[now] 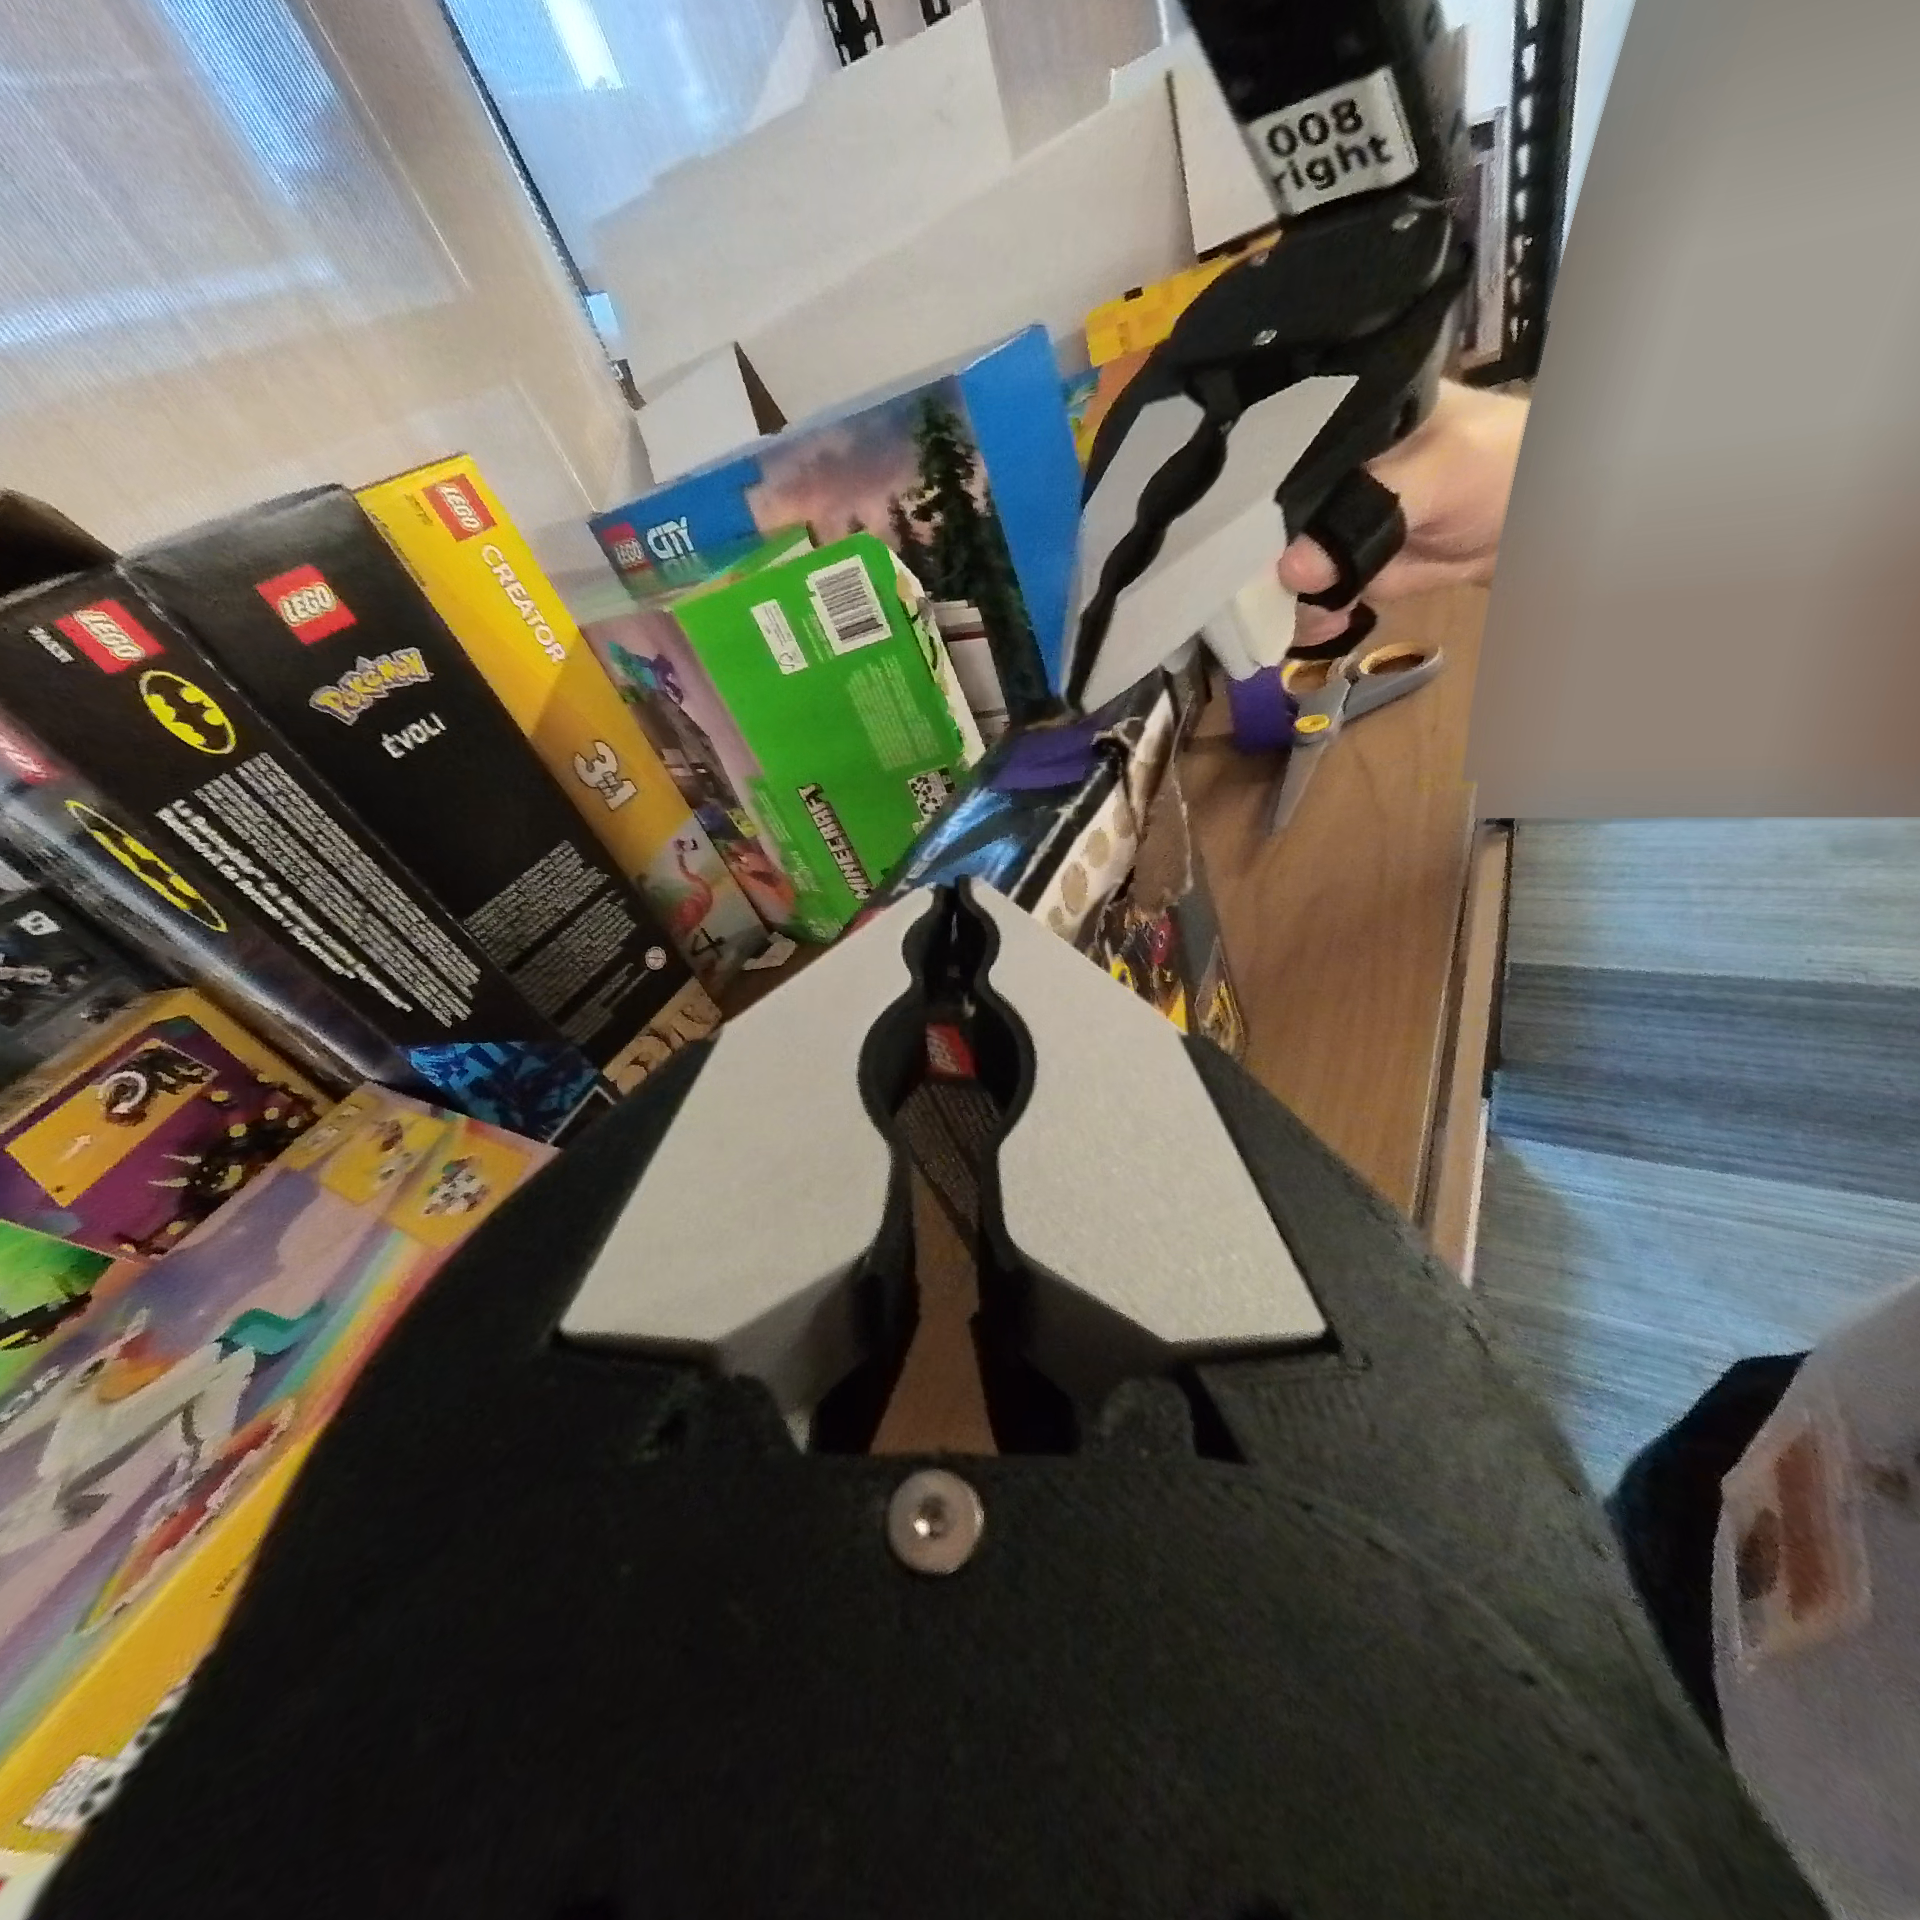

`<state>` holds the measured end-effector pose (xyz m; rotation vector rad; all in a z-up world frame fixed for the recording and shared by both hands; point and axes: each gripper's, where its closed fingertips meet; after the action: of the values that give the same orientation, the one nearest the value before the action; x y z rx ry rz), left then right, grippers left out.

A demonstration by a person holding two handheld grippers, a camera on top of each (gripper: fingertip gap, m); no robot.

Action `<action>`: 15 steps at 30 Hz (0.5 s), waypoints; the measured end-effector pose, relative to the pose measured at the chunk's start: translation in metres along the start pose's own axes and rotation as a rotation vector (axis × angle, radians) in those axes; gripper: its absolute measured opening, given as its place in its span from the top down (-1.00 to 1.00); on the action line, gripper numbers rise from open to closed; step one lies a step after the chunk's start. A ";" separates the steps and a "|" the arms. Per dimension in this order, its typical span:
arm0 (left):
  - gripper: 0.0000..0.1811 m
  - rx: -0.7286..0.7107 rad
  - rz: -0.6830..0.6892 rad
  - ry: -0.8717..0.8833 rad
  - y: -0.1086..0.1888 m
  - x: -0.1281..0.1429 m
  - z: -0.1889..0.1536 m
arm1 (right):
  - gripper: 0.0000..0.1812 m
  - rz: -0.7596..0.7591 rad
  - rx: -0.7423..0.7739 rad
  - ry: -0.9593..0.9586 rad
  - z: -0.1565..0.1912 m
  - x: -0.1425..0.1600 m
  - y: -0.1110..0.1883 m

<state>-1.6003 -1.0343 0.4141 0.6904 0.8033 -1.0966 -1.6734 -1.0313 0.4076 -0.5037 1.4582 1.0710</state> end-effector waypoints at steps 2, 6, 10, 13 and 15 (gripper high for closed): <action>1.00 -0.002 0.008 0.012 -0.001 0.002 0.000 | 1.00 -0.030 0.006 0.048 0.002 -0.003 0.002; 0.97 -0.038 0.016 -0.007 0.000 0.000 0.004 | 1.00 -0.130 -0.070 0.044 0.007 -0.015 0.014; 0.98 -0.080 0.056 0.002 -0.004 0.002 0.010 | 1.00 -0.093 -0.129 -0.052 0.004 -0.004 0.011; 1.00 -0.067 0.089 0.052 -0.010 0.008 0.008 | 1.00 -0.077 -0.180 -0.059 0.009 0.003 0.007; 1.00 -0.083 0.113 0.110 -0.012 0.012 0.009 | 1.00 -0.096 -0.141 0.021 0.008 0.004 0.007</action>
<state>-1.6068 -1.0515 0.4079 0.7222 0.8882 -0.9241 -1.6754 -1.0198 0.4066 -0.6806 1.3683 1.0993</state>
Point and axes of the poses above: each gripper's, where its closed fingertips meet, y back along the fingers, x out of its underside, z = x × y across the jaws, and after that the axes turned 13 degrees about -y, right-handed
